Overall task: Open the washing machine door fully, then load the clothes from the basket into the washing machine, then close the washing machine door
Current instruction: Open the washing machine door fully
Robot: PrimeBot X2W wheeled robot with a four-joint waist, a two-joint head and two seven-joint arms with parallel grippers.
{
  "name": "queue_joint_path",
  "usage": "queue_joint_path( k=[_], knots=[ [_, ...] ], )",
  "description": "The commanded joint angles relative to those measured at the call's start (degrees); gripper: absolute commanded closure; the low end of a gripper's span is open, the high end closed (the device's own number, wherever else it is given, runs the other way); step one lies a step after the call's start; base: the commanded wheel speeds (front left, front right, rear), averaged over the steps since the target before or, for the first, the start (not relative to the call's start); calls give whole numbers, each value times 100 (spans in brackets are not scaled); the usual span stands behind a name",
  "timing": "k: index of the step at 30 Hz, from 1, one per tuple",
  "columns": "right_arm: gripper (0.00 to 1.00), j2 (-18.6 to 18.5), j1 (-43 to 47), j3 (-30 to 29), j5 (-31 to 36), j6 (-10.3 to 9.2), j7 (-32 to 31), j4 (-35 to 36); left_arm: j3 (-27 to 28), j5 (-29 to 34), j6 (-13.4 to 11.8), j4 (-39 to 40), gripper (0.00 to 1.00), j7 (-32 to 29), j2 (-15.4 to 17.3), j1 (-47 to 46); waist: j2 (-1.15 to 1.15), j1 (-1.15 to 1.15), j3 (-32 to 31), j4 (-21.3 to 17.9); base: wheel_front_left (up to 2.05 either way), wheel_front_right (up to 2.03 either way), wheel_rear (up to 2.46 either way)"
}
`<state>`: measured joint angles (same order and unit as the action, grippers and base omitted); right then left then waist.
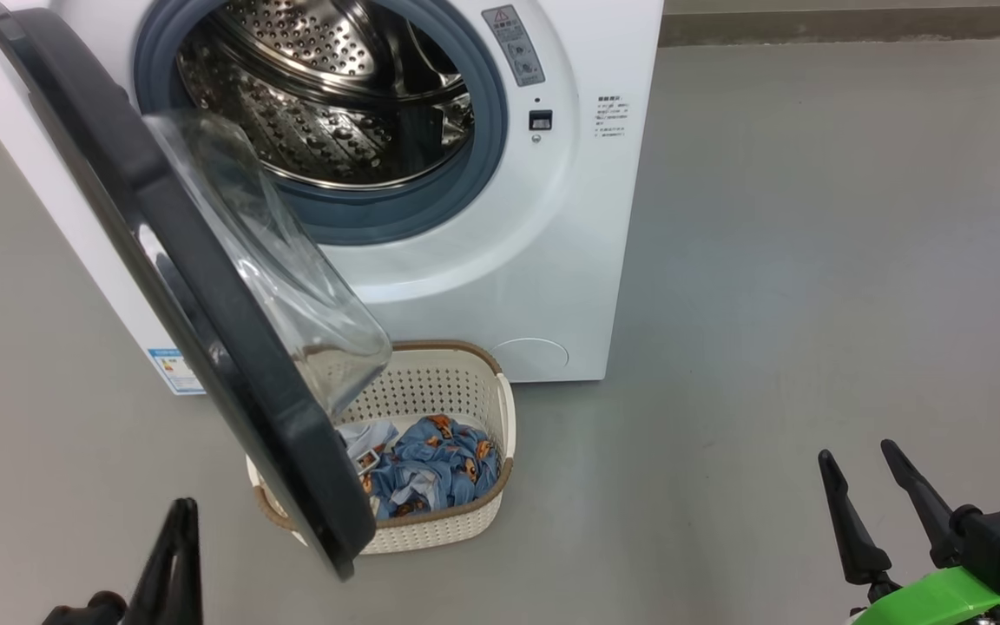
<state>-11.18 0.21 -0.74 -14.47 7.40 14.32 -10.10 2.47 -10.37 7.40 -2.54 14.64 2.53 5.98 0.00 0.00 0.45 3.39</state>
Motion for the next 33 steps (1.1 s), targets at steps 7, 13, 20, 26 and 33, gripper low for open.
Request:
queue_joint_path(
  k=[7,13,20,26,33],
  knots=[
    [0,-97,-100,188,-172,9,68,66,377,-47,6,438,100,36,35,-252,0,0,11,2,0,0,0],
    [0,-133,-108,265,-240,9,68,62,688,49,6,1571,100,36,35,-704,0,0,35,22,0,0,0],
    [0,-124,-129,309,-318,9,68,26,330,251,8,2730,100,36,225,-1278,0,0,3,18,0,0,0],
    [0,-137,-98,365,-370,9,68,-45,-428,281,8,3206,100,36,414,-1675,0,0,-55,6,0,0,0],
    [0,-139,-105,399,-397,9,68,-85,-1401,295,8,3320,100,36,506,-1900,0,0,-101,-29,0,0,0]
  ],
)
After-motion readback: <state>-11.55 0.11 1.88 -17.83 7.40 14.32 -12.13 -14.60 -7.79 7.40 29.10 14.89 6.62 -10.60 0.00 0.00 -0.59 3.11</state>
